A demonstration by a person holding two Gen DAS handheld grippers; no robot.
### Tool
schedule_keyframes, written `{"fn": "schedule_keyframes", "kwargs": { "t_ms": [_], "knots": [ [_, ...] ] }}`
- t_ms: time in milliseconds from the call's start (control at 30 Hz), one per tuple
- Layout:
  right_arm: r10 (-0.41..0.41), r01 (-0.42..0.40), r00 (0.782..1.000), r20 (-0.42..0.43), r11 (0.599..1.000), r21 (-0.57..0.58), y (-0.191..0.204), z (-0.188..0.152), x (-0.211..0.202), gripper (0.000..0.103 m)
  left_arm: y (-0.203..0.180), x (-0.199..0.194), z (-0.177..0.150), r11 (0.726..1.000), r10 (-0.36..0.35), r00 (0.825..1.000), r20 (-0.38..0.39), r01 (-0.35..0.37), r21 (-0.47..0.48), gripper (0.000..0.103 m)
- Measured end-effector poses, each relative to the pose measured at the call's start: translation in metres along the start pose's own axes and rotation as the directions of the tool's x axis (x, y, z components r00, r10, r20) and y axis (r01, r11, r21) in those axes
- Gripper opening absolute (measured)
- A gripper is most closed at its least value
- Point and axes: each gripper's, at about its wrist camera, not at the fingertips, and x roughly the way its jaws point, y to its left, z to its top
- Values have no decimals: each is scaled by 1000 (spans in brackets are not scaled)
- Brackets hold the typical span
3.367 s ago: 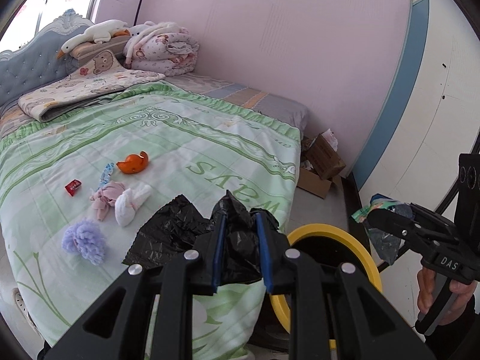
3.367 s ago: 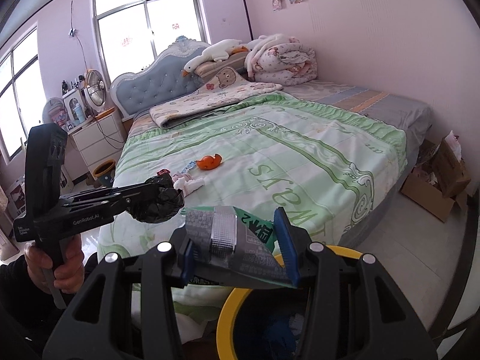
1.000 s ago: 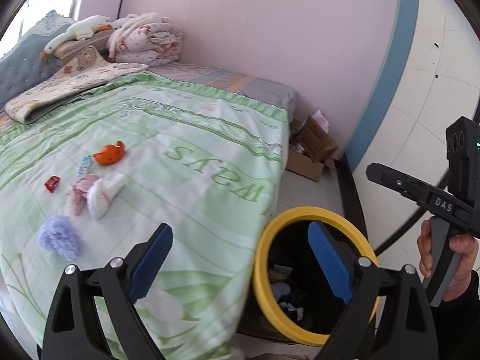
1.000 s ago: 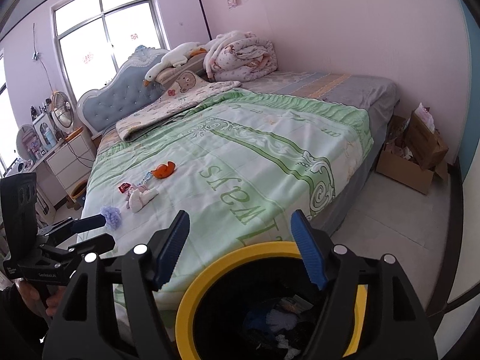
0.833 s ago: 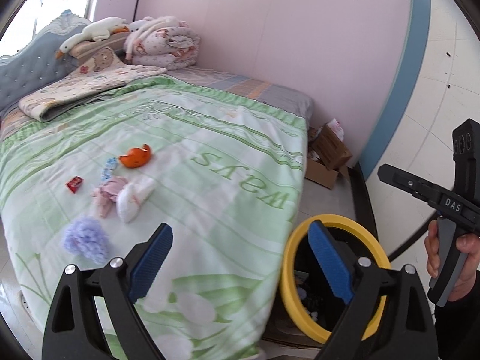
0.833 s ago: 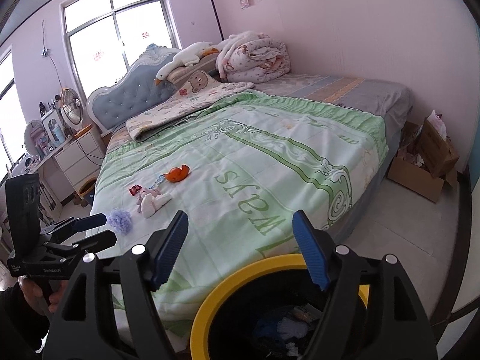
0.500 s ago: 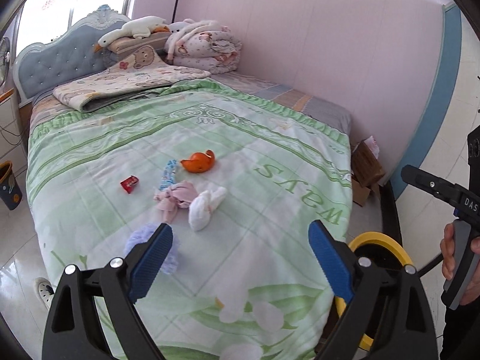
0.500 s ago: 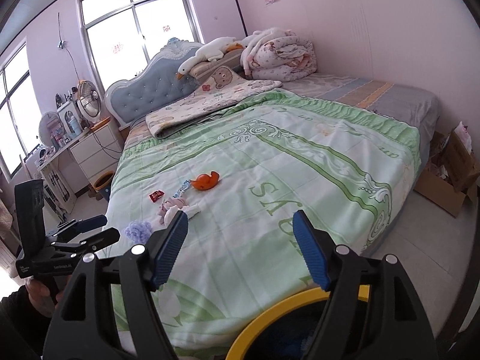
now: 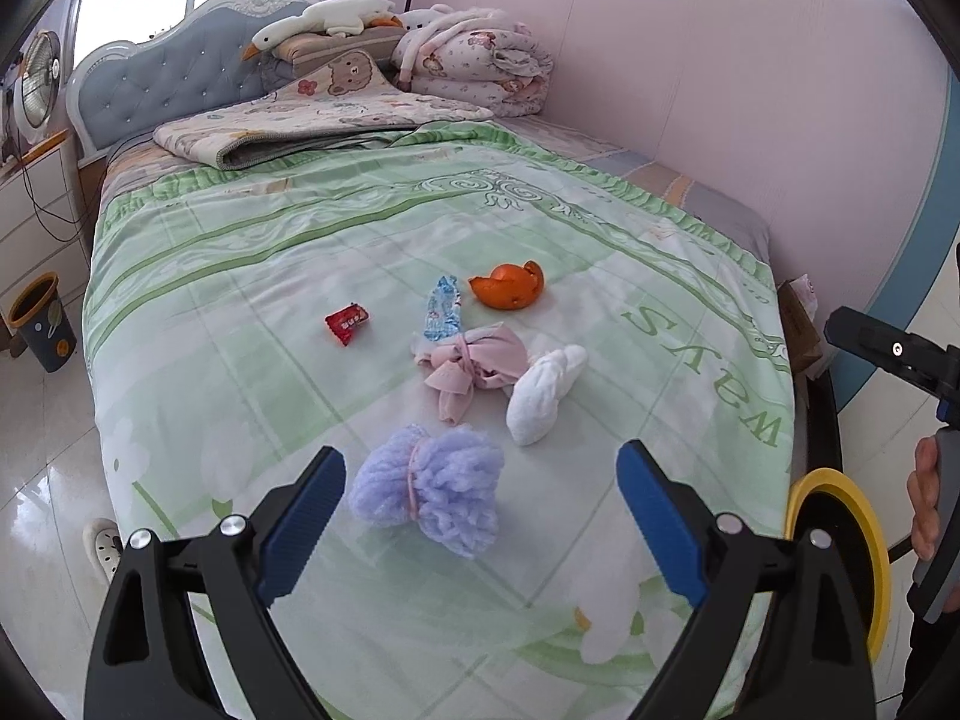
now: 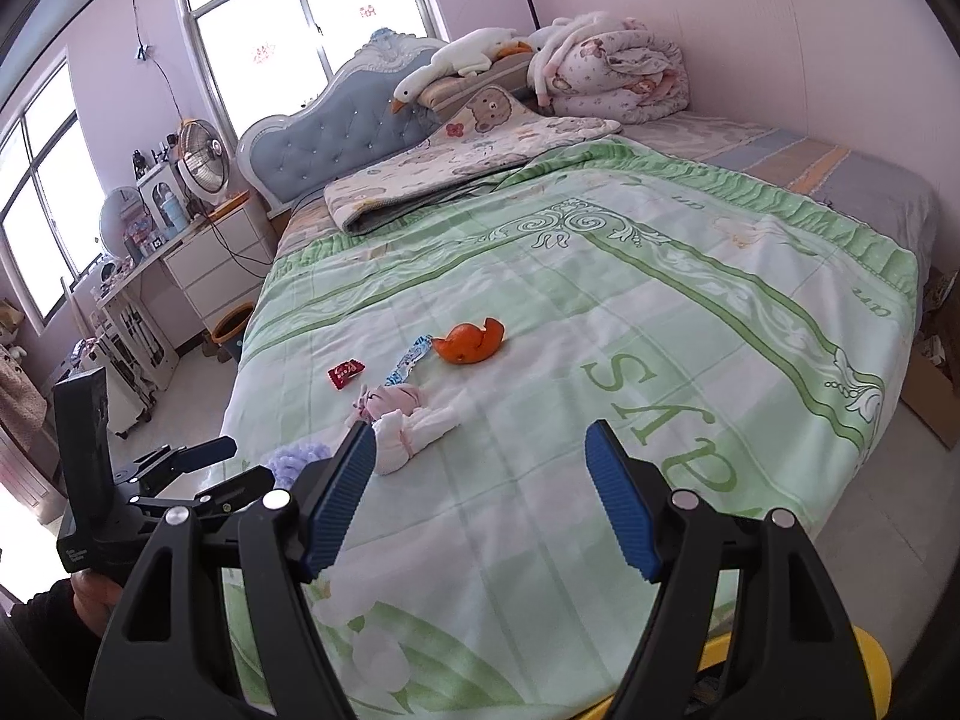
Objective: Collect trash
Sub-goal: 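Move both open tools back over the bed toward the lavender puff and tissue, then grasp the lavender puff with the left tool while the right tool grasps the white tissue bundle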
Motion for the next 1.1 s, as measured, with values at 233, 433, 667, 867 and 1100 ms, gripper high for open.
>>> {"fn": "schedule_keyframes", "kwargs": {
  "t_ms": [233, 433, 667, 867, 1100],
  "knots": [
    [35, -35, 996, -81, 999, 1, 11, -1, 51, 69, 16, 23, -3, 999, 4, 999, -33, -5, -35, 88],
    [52, -52, 989, -137, 999, -3, 18, -1, 85, 69, 27, 35, -3, 998, -5, 999, -50, 2, -61, 88],
    [93, -89, 974, -207, 996, 29, 22, 1, 129, 69, 34, 45, -1, 998, -19, 998, -55, 15, -69, 88],
    [115, -104, 959, -258, 993, 56, 23, 1, 156, 64, 38, 51, -3, 997, -36, 998, -50, 32, -74, 87],
    [136, -111, 945, -298, 989, 99, 20, -1, 179, 64, 35, 61, -11, 996, -71, 995, -63, 68, -50, 71]
  ]
}}
